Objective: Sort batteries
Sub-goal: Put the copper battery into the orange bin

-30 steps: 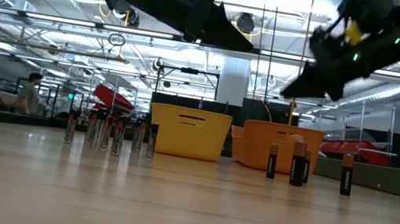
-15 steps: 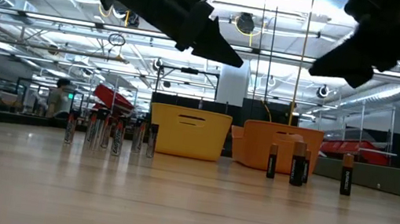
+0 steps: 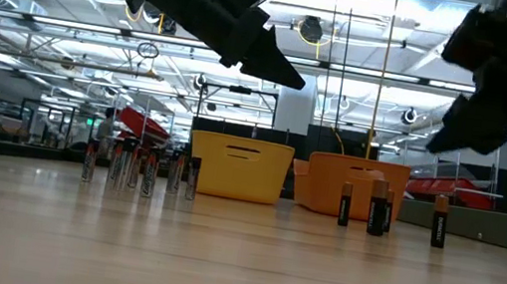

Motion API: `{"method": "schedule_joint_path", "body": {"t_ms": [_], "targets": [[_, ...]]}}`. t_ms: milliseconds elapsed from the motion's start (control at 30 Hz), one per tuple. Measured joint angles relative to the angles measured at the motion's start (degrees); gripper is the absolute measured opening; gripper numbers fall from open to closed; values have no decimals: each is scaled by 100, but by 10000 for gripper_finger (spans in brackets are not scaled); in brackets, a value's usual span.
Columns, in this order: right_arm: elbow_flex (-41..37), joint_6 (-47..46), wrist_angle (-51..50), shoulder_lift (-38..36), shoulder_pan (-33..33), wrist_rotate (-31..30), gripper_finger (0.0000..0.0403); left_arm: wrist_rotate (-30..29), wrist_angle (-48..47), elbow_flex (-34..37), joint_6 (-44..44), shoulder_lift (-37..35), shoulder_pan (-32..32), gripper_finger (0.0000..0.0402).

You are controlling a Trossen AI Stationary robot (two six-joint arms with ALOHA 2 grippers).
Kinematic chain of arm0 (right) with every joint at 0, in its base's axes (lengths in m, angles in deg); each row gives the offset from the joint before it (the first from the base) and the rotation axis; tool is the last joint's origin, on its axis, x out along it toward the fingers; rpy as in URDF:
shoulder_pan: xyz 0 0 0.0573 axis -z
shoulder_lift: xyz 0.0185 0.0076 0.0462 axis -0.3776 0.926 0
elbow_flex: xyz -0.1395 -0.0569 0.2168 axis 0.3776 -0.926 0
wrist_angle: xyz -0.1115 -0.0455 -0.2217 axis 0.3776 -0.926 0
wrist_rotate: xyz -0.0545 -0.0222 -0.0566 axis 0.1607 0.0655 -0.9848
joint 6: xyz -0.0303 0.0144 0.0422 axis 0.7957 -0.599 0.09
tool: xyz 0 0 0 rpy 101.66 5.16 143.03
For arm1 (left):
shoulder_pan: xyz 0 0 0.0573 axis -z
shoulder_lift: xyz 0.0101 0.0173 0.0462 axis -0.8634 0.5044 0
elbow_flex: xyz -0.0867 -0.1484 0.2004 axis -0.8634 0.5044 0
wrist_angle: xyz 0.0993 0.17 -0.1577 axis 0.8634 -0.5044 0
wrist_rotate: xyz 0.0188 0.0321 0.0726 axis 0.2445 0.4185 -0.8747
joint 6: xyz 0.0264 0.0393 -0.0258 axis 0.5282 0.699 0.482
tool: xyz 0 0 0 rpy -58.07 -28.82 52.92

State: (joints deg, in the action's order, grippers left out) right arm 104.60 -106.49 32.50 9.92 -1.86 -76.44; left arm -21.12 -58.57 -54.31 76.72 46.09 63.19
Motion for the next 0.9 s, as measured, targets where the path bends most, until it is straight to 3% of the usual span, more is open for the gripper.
{"method": "schedule_joint_path", "body": {"t_ms": [167,500,633,900], "targets": [[41,-438,50,527,-244,-157,129,-2,0,0,-1,0,-4,191],[876,-410,-485,1652,-655,-936,130,-4,18,0,4,0,-30,191],[894,-581,-556,1896,-804,-1367,130,-4,-15,1,4,0,-26,191],[894,-1197,-664,2130,-1068,-1648,130,-4,-24,0,21,0,-35,191]]}}
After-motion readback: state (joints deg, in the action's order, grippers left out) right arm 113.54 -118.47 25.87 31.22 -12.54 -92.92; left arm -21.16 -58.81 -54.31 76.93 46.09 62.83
